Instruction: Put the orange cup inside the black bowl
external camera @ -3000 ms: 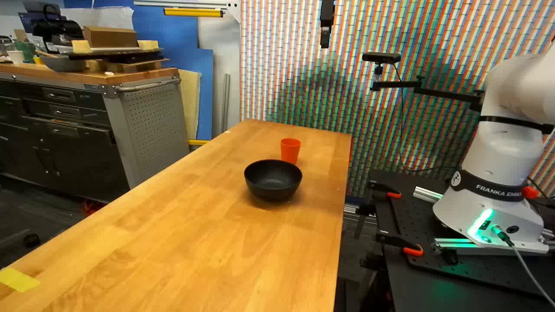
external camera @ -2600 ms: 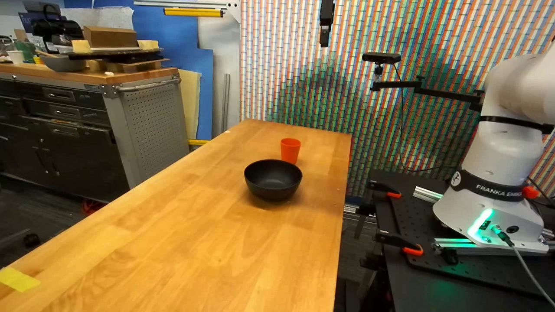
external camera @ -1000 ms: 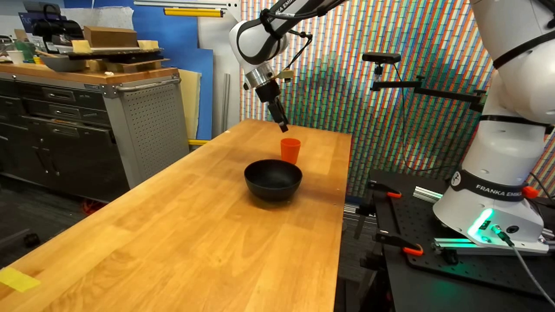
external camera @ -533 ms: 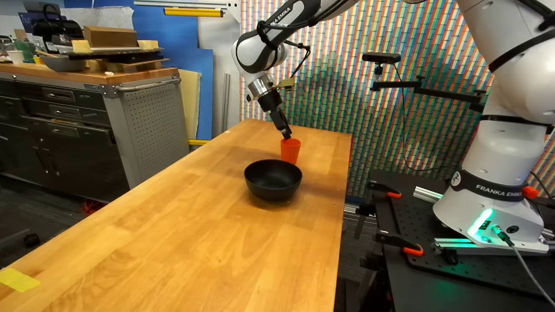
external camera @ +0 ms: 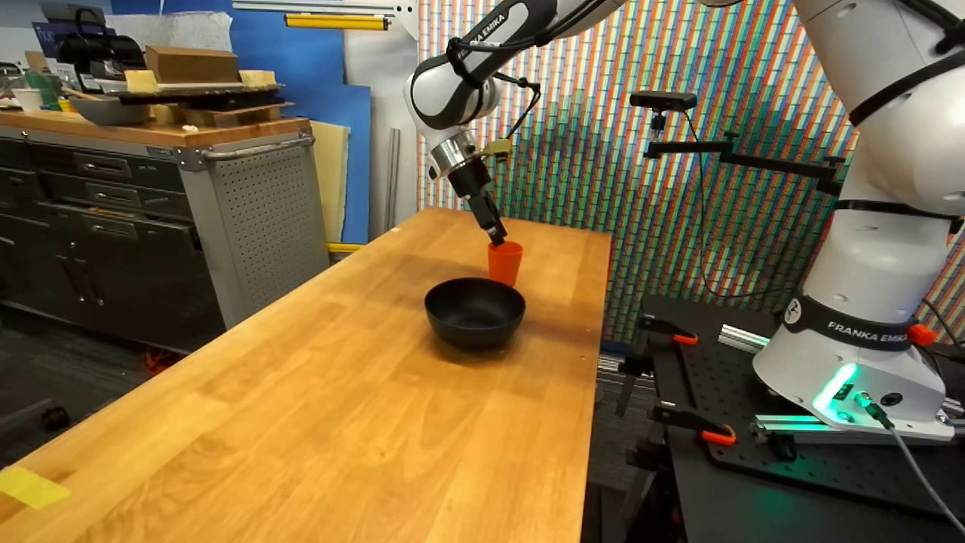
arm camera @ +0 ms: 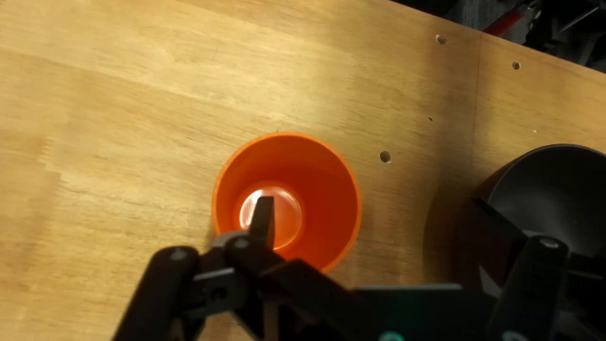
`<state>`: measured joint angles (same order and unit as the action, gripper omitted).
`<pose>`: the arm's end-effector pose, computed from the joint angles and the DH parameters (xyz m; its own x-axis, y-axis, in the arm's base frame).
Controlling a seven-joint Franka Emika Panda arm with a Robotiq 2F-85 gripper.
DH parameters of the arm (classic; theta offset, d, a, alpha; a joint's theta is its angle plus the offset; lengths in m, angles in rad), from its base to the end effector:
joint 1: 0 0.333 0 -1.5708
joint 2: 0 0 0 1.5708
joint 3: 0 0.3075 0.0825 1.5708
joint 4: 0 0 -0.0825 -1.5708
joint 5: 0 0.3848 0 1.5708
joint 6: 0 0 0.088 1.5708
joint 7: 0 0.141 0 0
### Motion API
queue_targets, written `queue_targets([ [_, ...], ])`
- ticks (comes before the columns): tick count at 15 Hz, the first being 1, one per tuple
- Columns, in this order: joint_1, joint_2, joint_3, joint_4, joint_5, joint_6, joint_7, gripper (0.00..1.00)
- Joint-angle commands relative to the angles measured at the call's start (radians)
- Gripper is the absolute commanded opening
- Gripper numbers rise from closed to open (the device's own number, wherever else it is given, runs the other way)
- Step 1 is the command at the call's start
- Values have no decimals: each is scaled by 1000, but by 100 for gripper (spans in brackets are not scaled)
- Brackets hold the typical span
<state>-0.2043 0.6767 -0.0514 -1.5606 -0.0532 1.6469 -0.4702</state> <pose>0.5843 -0.1580 0.1827 0.8107 0.2505 -0.5292 0.1772 -0.9664 -0.1860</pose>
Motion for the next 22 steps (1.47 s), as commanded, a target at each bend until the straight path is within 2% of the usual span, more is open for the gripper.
queue_targets([
  [1, -24, -33, 29, -57, 47, 59, -11, 100],
  [6, -28, -10, 27, -69, 69, 124, -12, 100],
  [7, -32, -9, 25, -73, 69, 145, -14, 75],
  [8, -36, -10, 24, -79, 69, 163, -16, 74],
  [16, -82, -5, 27, -90, 96, 225, -40, 13],
  [20, -105, 3, 35, -81, 127, 202, -73, 2],
  [22, -103, -20, 37, -91, 132, 191, -77, 4],
])
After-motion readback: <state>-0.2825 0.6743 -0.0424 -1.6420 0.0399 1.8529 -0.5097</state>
